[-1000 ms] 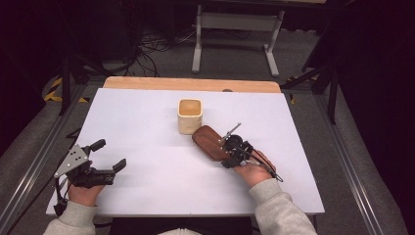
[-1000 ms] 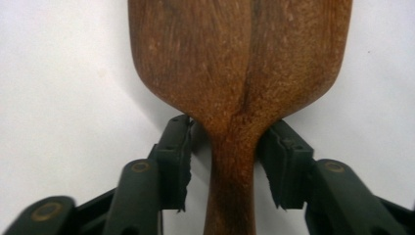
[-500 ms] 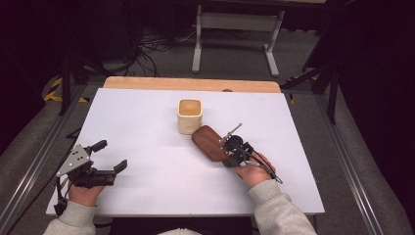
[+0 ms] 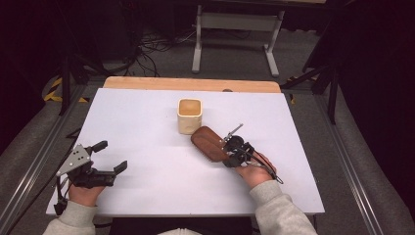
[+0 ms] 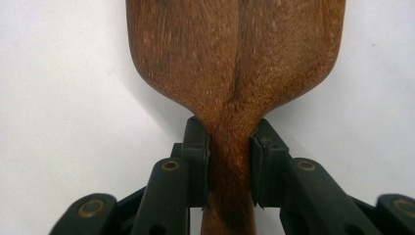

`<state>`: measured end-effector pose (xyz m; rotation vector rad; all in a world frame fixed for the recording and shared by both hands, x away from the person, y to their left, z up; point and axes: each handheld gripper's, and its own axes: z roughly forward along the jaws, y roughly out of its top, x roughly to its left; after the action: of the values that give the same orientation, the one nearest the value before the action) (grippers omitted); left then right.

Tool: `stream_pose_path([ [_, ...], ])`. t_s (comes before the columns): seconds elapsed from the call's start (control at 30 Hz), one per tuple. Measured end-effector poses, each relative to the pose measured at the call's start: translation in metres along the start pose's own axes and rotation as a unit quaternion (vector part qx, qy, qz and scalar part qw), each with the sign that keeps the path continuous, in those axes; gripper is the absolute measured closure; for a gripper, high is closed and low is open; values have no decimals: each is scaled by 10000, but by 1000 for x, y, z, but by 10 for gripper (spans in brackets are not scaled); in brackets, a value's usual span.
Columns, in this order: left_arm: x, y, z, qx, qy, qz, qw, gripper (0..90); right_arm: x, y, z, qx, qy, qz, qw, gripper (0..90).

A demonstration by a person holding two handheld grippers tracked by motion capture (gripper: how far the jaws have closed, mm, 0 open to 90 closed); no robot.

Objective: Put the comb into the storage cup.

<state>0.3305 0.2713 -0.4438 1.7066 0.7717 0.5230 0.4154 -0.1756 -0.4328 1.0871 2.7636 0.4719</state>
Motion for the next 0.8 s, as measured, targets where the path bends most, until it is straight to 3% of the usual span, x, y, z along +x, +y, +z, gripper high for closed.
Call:
stream_pose_path([
  [0.4, 0, 0, -1, -8, 27, -8, 10000, 3, 4, -3, -8, -217, 41, -195, 9996, 723],
  [0.67, -1, 0, 0, -25, 26, 4, 10000, 3, 9, -7, -27, -678, 95, -384, 9969, 722],
  [0.8, -2, 0, 1, -20, 28, -2, 10000, 3, 12, -11, -37, -1014, 73, -534, 9934, 721],
])
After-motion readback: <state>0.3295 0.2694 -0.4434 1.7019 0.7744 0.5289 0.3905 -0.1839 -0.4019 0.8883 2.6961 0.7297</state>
